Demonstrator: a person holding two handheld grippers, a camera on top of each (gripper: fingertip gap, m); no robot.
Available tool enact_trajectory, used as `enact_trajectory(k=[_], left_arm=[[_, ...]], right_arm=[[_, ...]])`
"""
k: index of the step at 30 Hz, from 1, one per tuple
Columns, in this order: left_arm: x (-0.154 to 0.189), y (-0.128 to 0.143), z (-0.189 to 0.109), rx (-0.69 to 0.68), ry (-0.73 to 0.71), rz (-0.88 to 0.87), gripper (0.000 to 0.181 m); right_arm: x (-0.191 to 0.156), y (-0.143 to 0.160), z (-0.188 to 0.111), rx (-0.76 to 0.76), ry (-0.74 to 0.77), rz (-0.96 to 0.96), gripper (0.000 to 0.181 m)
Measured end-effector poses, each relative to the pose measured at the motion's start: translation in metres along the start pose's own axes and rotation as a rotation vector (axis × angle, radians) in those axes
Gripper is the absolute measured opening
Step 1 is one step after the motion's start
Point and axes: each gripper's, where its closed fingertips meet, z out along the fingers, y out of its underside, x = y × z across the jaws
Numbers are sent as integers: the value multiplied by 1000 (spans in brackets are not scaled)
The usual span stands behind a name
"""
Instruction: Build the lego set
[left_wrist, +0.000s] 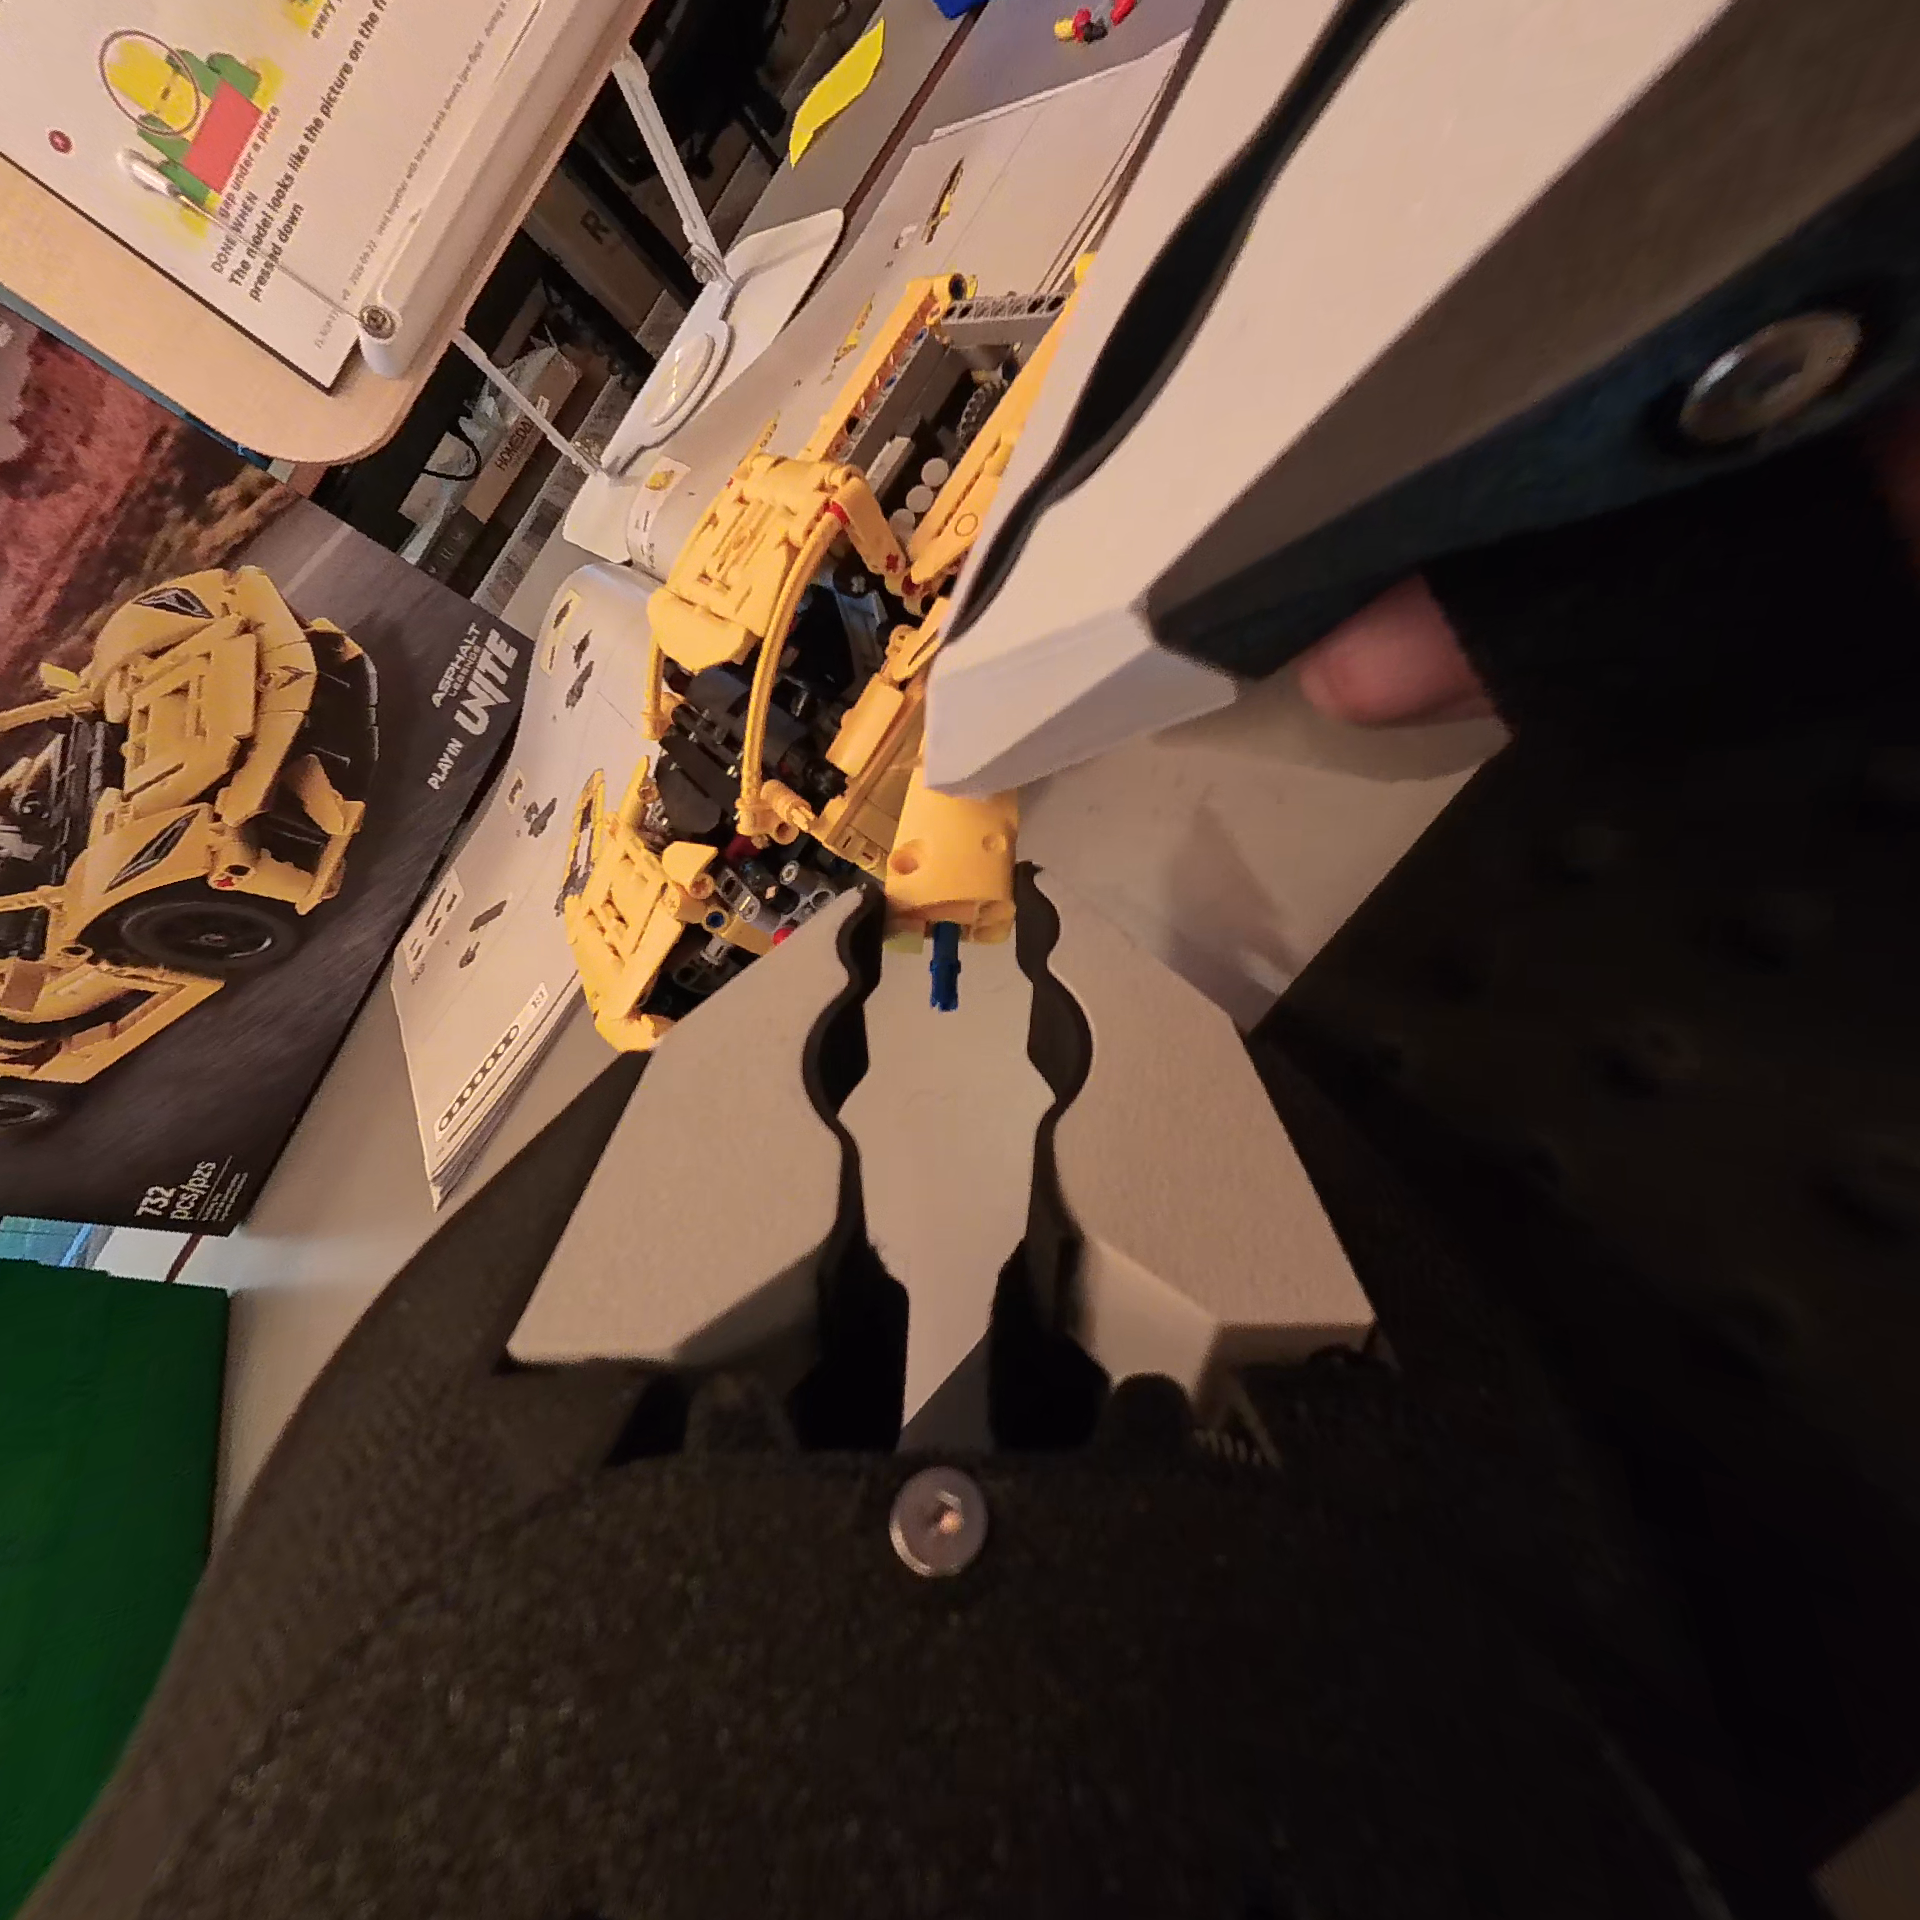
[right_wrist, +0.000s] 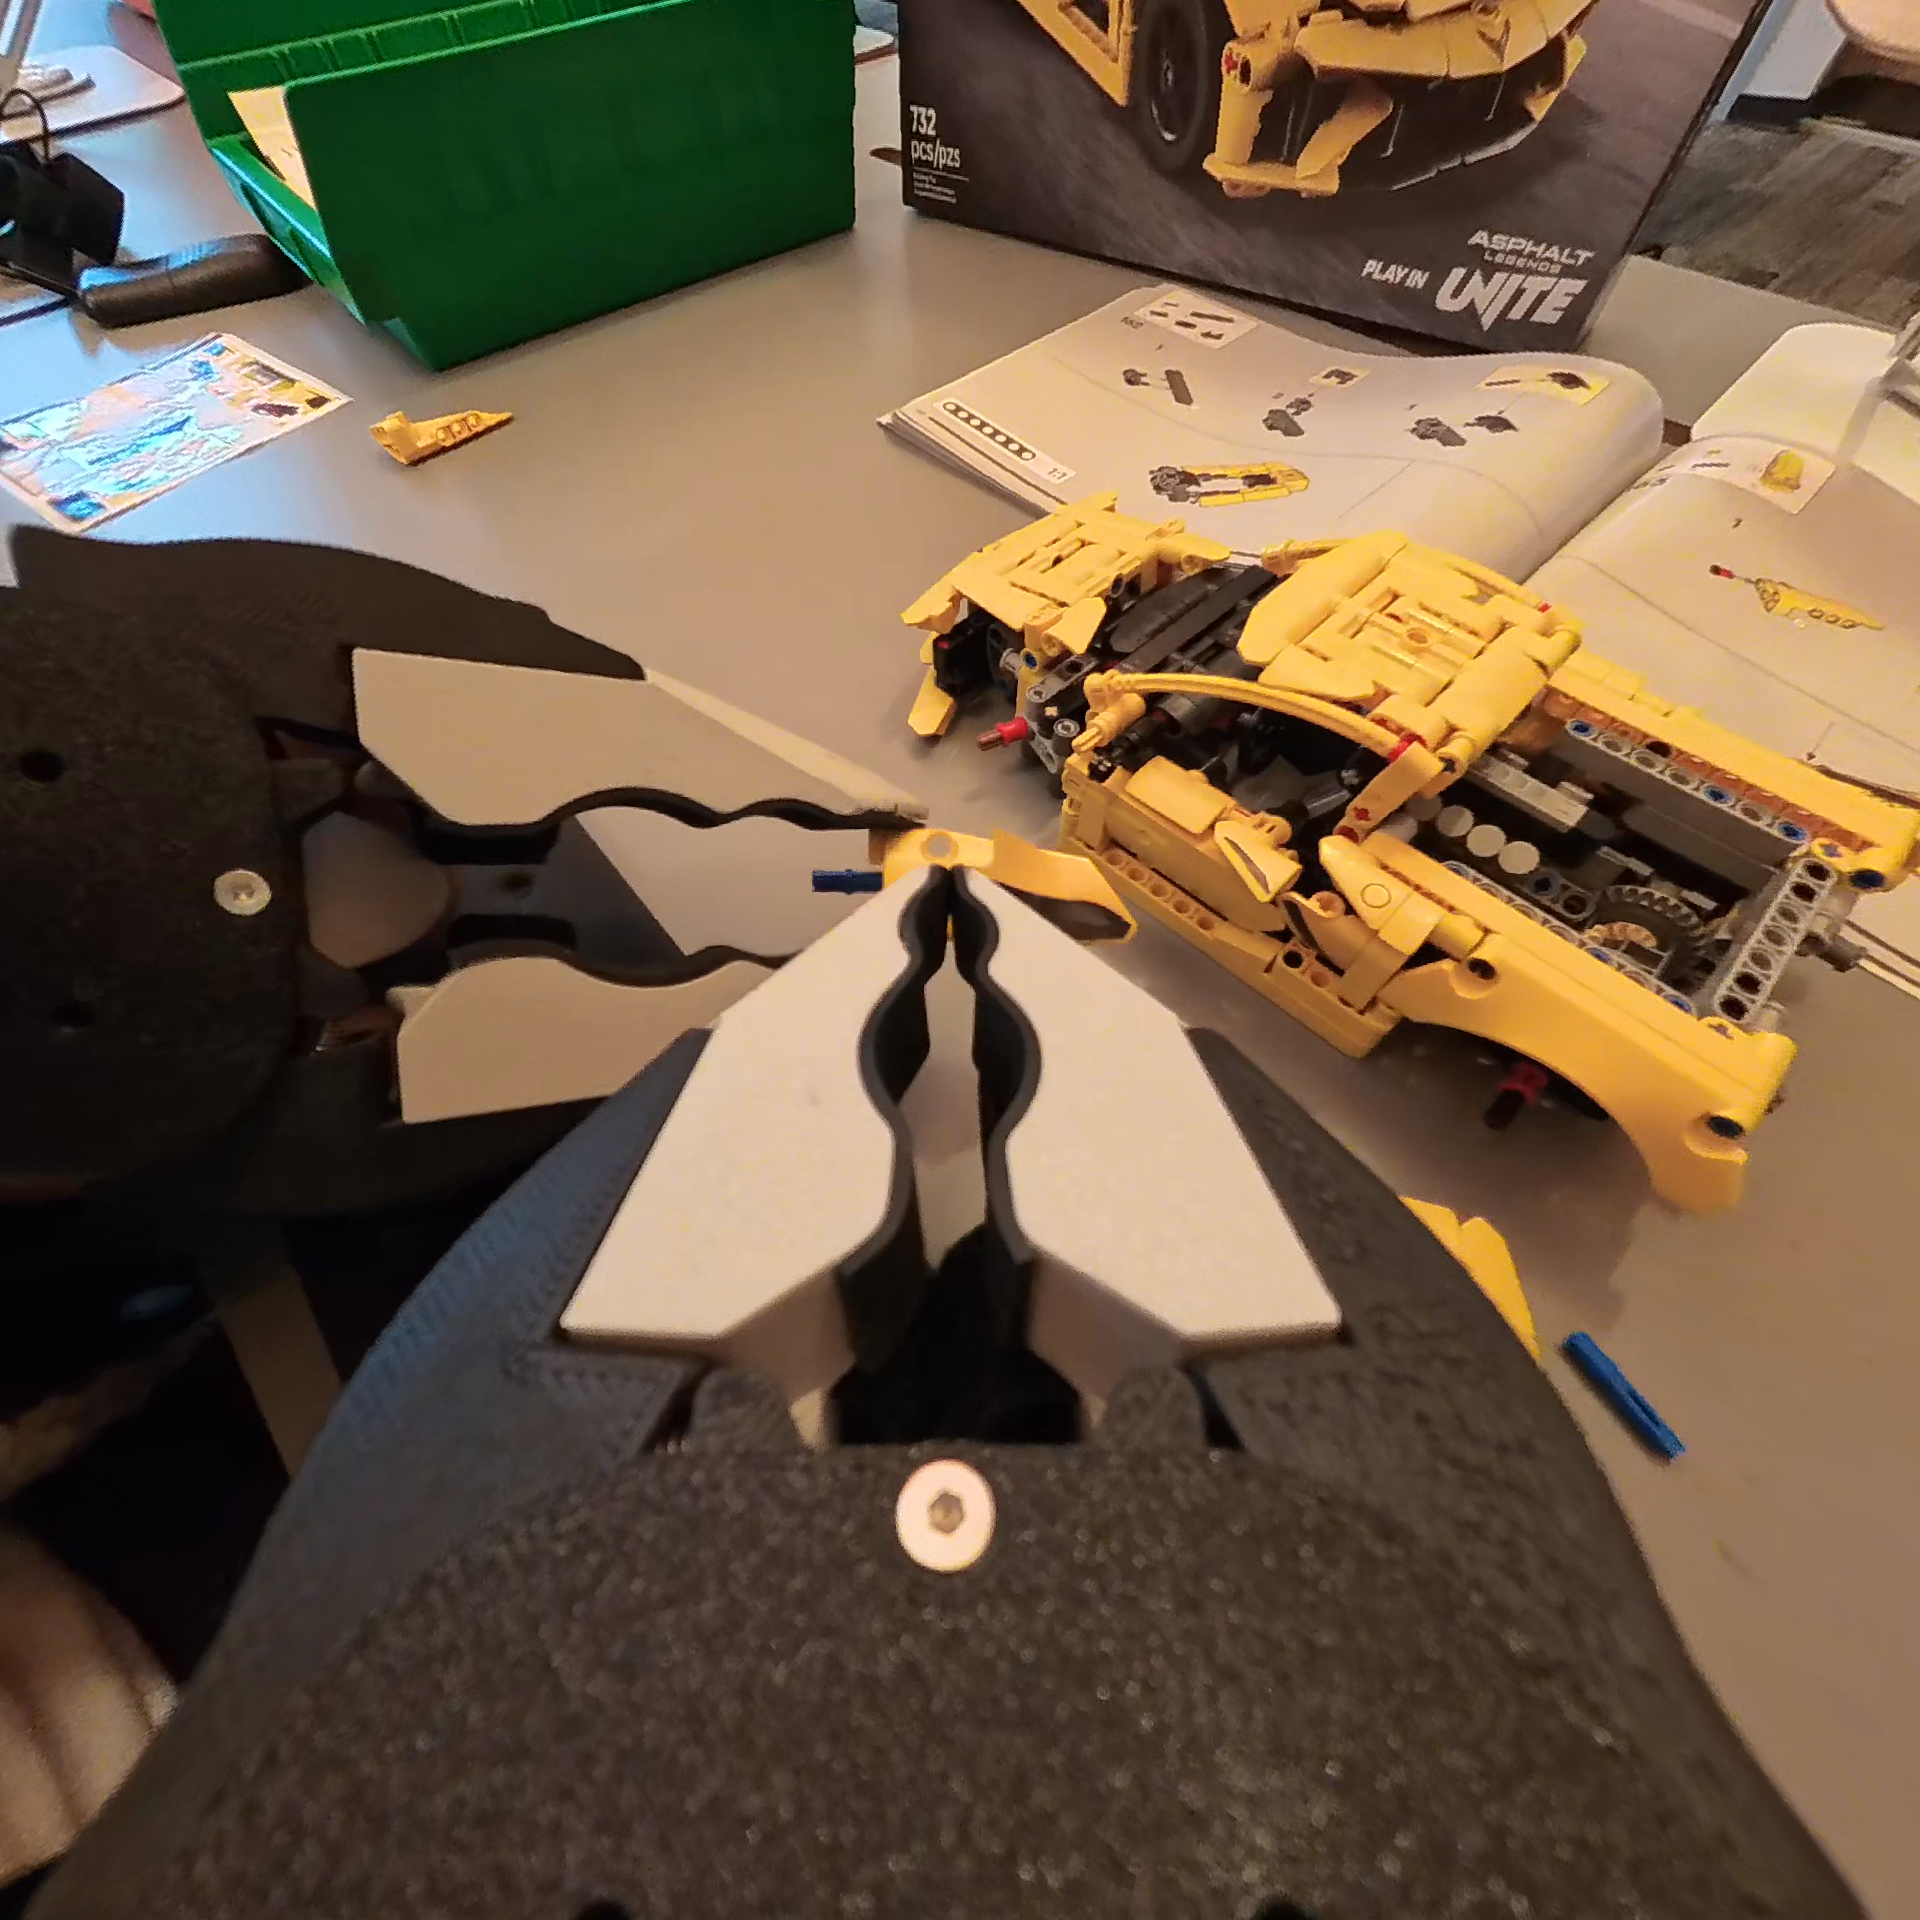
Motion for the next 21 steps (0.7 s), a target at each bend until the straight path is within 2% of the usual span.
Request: enact_trajectory(k=[21], left_arm=[[-1, -5, -5, 22, -6, -21, 25]], right_arm=[[-6, -2, 7, -7, -21, -3, 0]])
